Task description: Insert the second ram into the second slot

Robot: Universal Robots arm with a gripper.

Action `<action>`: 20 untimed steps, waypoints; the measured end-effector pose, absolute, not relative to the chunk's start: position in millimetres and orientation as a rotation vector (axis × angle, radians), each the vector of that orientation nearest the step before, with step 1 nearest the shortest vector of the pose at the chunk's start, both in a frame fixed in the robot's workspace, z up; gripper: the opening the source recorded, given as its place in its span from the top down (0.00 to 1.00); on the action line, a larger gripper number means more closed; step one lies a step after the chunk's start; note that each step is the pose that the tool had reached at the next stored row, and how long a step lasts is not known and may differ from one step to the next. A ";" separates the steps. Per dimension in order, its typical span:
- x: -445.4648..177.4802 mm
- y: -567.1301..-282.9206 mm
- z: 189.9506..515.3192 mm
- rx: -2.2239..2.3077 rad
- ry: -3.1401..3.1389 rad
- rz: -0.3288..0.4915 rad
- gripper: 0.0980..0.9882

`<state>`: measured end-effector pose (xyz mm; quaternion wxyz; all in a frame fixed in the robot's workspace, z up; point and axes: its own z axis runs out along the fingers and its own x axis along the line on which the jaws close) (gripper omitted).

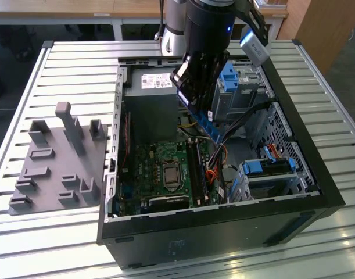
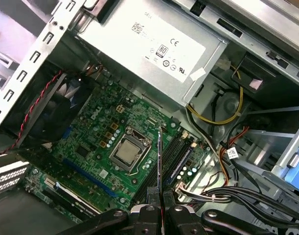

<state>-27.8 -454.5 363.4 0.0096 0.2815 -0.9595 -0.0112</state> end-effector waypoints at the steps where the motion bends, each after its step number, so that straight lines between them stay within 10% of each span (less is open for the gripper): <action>1: -27.8 -454.5 363.4 0.868 -2.999 -0.035 0.96; 20: -27.8 -454.5 363.0 0.695 -3.045 -0.036 0.96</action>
